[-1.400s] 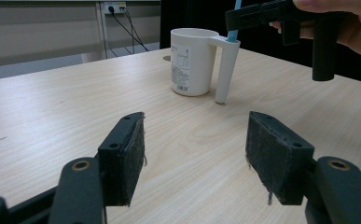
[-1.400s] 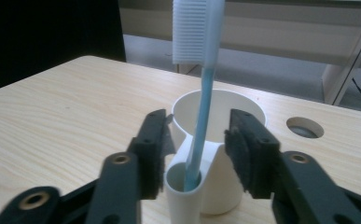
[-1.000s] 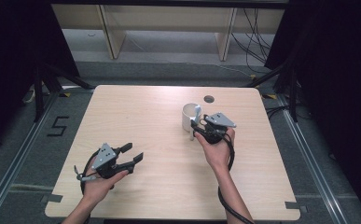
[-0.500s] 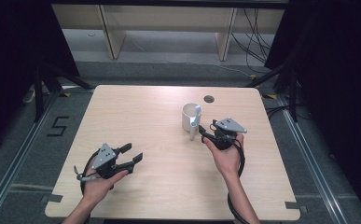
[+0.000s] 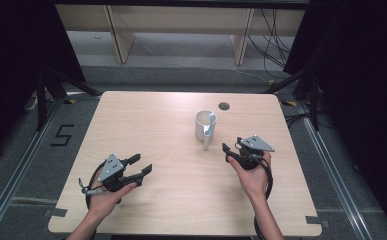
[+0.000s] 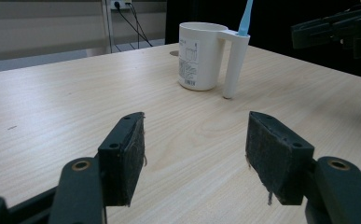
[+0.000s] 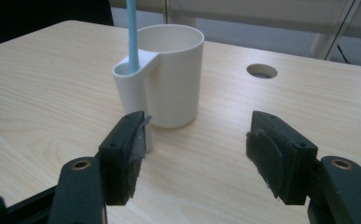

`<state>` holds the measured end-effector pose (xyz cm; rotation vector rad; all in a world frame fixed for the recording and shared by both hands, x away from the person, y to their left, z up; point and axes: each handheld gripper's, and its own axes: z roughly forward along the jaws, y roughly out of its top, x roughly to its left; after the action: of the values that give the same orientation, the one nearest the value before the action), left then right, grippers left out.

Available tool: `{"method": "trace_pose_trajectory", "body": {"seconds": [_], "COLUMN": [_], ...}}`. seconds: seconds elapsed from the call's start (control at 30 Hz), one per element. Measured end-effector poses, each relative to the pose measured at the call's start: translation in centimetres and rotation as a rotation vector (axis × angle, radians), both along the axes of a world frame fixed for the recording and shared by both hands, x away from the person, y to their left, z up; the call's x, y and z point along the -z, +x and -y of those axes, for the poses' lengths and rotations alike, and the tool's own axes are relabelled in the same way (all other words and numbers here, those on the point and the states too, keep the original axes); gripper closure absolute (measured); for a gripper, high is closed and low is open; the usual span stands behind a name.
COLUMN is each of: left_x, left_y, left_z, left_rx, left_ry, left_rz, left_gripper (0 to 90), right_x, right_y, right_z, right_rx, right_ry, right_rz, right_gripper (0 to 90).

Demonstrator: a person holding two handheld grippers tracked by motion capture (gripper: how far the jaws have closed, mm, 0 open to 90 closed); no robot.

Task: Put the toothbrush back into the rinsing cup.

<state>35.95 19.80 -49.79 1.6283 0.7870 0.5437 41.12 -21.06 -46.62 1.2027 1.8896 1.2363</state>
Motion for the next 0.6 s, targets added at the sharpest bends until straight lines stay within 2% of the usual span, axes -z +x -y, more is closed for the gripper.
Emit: {"method": "trace_pose_trajectory", "body": {"seconds": [0.03,0.07,0.1,0.2,0.23,0.3,0.33,0.37,0.43,0.47,0.5,0.53,0.57,0.6], "left_x": [0.0,-0.1,0.0,0.1,0.1,0.1,0.1,0.1,0.2,0.3,0.3,0.3,0.3,0.4], "left_y": [0.0,-0.1,0.0,0.1,0.1,0.0,0.1,0.1,0.1,0.2,0.2,0.2,0.2,0.2], "left_z": [0.0,-0.1,-0.1,-0.3,-0.3,-0.4,-0.5,-0.6,-0.6,-0.7,-0.7,-0.7,-0.8,-0.9], "left_rx": [-0.002,-0.011,-0.009,-0.012,-0.011,-0.020,-0.021,-0.022,-0.023,-0.027,-0.029,-0.029,-0.031,-0.031], "left_ry": [0.000,0.013,0.002,0.000,-0.001,0.014,0.013,0.015,0.014,0.010,0.013,0.013,0.014,0.015], "left_rz": [0.000,-0.010,-0.005,-0.004,-0.004,-0.013,-0.015,-0.015,-0.016,-0.017,-0.019,-0.019,-0.020,-0.022], "left_gripper": [37.1,37.0,37.1,37.1,37.0,37.0,37.0,37.0,37.0,37.1,37.1,37.1,37.0,37.1], "right_x": [0.1,0.2,0.2,0.4,0.4,0.7,0.9,0.9,1.1,1.4,1.5,1.7,1.7,1.7], "right_y": [-0.2,-0.3,-0.6,-0.9,-1.2,-1.8,-2.0,-2.4,-2.7,-3.7,-3.8,-4.2,-4.6,-5.0], "right_z": [0.1,0.4,0.4,1.1,1.3,1.6,2.0,2.3,2.5,2.7,3.2,3.4,3.7,3.9], "right_rx": [0.008,0.001,0.018,0.007,0.008,0.030,0.014,0.025,0.016,0.041,0.023,0.032,0.026,0.016], "right_ry": [0.030,0.008,0.031,0.013,0.018,0.036,0.021,0.000,0.005,0.036,0.015,0.026,0.005,0.002], "right_rz": [-0.016,0.000,-0.016,0.001,-0.023,-0.020,-0.012,-0.011,0.002,-0.034,-0.018,-0.009,0.001,-0.016], "right_gripper": [37.9,38.0,37.9,38.1,38.2,38.5,38.6,38.8,38.9,39.0,39.1,39.1,39.2,39.3]}}
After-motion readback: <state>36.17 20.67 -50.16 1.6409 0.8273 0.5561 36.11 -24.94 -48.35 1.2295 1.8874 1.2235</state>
